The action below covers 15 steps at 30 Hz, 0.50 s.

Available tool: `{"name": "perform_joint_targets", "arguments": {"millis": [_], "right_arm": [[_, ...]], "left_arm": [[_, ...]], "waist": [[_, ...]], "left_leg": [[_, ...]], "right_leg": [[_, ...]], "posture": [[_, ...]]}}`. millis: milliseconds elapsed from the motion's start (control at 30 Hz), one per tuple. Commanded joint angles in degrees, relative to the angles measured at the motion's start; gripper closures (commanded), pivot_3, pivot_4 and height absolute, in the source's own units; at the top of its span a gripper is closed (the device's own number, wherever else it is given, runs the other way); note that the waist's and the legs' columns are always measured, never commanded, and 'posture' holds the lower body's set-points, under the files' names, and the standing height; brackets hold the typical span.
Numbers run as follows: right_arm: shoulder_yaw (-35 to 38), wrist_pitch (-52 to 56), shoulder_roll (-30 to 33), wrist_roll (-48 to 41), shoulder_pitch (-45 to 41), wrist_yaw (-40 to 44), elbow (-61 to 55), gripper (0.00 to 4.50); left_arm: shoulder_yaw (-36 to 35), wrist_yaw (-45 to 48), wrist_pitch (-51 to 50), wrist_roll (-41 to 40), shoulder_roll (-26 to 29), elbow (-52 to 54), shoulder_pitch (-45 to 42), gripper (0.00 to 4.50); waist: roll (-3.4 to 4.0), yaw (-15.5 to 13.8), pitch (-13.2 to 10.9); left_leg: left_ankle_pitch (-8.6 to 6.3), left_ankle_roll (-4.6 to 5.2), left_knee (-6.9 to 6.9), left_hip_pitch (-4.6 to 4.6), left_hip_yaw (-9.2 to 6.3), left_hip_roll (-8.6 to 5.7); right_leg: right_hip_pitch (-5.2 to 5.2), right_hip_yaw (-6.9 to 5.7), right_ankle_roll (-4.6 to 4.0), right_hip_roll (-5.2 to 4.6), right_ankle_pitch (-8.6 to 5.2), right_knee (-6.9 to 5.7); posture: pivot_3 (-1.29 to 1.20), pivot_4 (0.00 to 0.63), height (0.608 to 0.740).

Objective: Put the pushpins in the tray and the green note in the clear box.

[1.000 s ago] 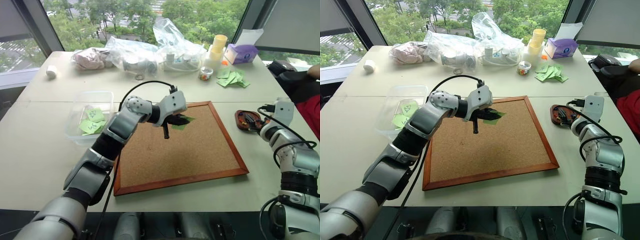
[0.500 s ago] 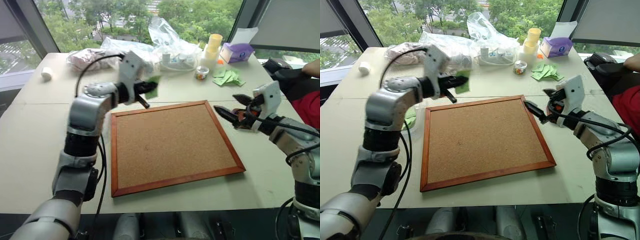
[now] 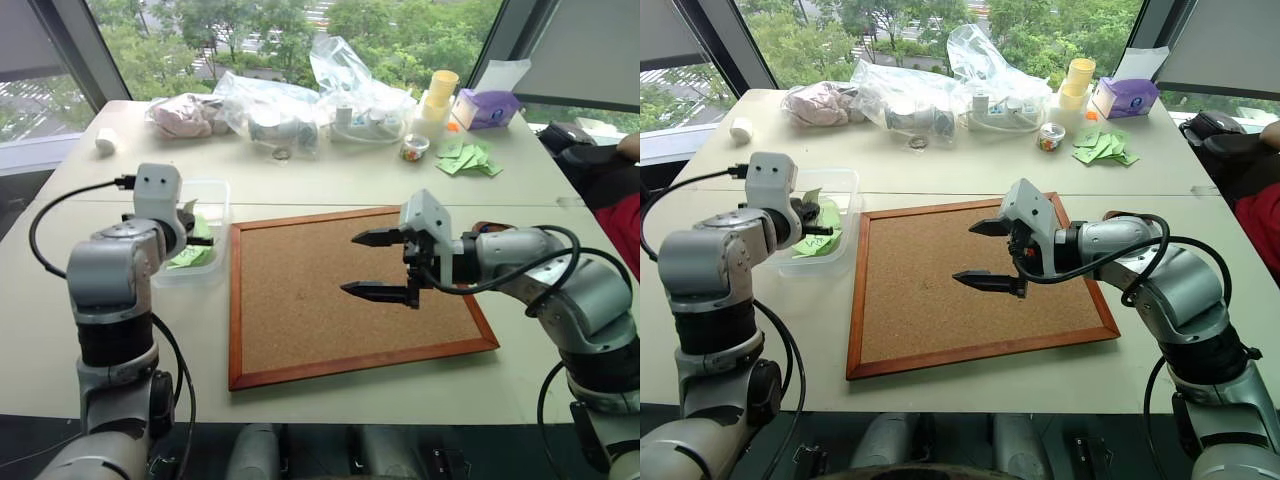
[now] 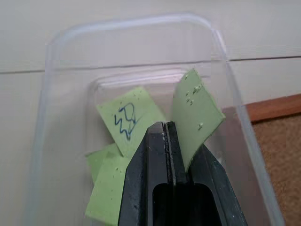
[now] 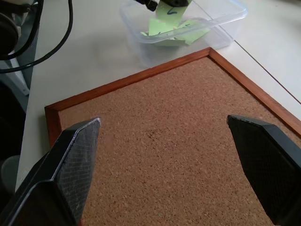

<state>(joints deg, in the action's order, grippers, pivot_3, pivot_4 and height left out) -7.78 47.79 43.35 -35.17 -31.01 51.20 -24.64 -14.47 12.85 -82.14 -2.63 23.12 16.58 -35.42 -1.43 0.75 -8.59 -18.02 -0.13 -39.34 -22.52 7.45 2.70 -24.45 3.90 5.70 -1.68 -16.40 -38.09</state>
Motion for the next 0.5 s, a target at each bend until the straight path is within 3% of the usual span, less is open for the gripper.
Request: {"name": "perform_joint_targets", "arguments": {"millis": [33, 200, 333, 500], "right_arm": [[0.49, -1.75, 0.18, 1.15, -0.60, 0.68, -0.02, 0.00], [1.13, -1.44, 0.17, 1.41, 0.08, 0.48, -0.12, 0.00], [2.52, -0.89, 0.16, 1.11, 1.10, -0.78, -0.58, 0.00], [10.66, 3.08, -0.98, -4.42, 1.16, -4.17, 0.17, 0.00]], "left_arm": [[-0.08, -1.31, 2.54, 0.43, 1.81, 2.42, -0.77, 2.53], [-0.10, -2.07, 3.76, -0.01, 2.88, 2.00, -0.48, 0.04], [-1.41, -2.31, 5.37, -0.55, 3.19, 1.92, -1.06, 0.04], [-3.54, 4.34, 9.63, -6.12, 6.61, 2.97, -3.96, 0.04]], "waist": [[-0.06, 0.00, -0.02], [-0.06, 0.04, -0.02], [-0.07, 0.04, -0.01], [-0.08, 0.03, -0.02]], "left_leg": [[0.00, 0.00, 0.00, 0.00, 0.00, 0.00], [0.00, -0.01, 0.00, 0.00, 0.01, 0.01], [0.00, -0.01, 0.00, 0.00, 0.01, 0.01], [0.00, -0.01, 0.00, 0.00, 0.02, 0.02]], "right_leg": [[0.00, -0.01, 0.00, 0.00, 0.00, 0.00], [0.00, -0.01, -0.01, -0.03, 0.00, 0.00], [0.00, -0.01, -0.01, -0.03, 0.00, 0.00], [0.00, -0.02, -0.01, -0.03, 0.00, 0.00]], "posture": [[0.00, 0.150, 0.738], [0.00, 0.150, 0.738], [0.00, 0.150, 0.738], [0.00, 0.150, 0.738]]}}
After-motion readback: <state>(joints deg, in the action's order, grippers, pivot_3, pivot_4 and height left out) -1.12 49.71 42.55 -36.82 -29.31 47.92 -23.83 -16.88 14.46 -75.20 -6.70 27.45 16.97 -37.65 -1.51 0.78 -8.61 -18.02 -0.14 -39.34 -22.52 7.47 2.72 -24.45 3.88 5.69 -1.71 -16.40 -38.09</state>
